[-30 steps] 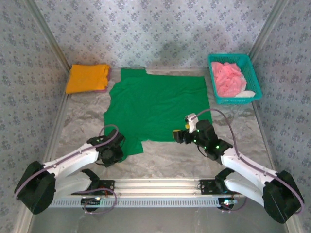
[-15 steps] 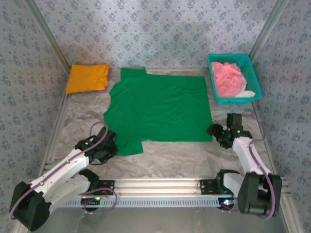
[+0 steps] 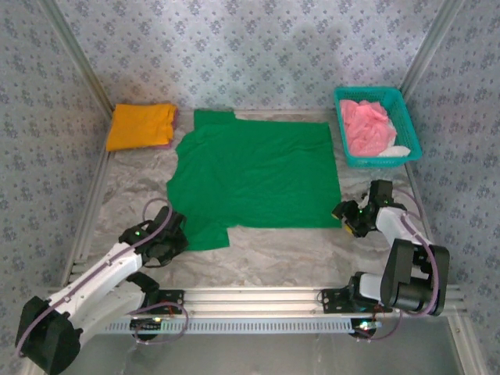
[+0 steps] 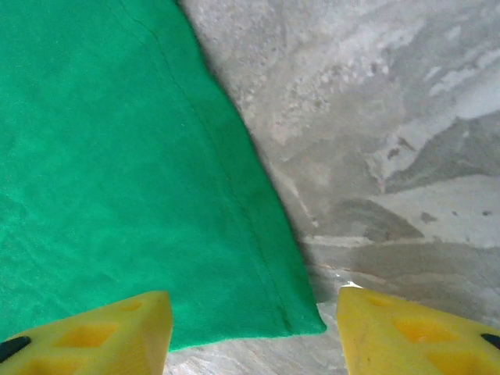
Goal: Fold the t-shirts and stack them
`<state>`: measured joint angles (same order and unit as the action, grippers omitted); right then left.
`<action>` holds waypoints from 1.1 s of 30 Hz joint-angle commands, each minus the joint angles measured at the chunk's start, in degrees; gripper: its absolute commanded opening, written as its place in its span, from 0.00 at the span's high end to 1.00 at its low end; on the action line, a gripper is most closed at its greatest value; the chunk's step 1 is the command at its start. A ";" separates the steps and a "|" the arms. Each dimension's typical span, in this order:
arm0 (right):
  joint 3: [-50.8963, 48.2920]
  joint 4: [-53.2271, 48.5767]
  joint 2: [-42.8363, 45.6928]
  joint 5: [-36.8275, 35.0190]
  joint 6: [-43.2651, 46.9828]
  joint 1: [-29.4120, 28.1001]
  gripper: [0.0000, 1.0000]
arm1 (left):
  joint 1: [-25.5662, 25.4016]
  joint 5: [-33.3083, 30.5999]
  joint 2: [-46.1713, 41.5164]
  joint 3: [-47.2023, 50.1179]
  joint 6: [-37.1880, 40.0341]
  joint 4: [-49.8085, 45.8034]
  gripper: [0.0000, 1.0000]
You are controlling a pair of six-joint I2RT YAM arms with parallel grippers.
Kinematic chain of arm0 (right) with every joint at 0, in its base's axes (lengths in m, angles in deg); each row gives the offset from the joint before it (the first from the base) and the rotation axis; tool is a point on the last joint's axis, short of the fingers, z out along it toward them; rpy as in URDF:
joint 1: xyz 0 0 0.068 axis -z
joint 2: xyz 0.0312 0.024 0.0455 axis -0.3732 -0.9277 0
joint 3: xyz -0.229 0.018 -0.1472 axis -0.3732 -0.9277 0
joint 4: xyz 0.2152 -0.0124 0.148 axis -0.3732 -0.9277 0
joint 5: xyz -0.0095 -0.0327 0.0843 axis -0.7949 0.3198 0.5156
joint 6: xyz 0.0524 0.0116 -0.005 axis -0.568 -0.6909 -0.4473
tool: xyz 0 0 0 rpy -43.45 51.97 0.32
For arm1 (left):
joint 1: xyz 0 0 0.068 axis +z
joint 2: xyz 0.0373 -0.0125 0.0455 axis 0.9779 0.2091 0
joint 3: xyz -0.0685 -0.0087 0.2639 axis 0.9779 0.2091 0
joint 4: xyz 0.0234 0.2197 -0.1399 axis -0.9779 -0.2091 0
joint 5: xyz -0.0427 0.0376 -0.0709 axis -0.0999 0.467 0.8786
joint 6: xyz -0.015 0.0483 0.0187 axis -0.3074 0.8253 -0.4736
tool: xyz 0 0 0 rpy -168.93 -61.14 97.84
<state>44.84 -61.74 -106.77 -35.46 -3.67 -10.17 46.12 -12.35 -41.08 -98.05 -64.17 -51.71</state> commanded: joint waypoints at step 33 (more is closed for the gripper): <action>-0.51 1.46 -0.30 0.81 -2.52 0.37 1.00 | 1.86 -2.68 -3.24 -1.50 2.21 1.01 1.00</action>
<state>42.11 -57.15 -108.74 -36.08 -7.08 -10.45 47.41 -13.16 -43.60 -96.87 -63.93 -49.57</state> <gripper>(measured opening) 0.070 0.047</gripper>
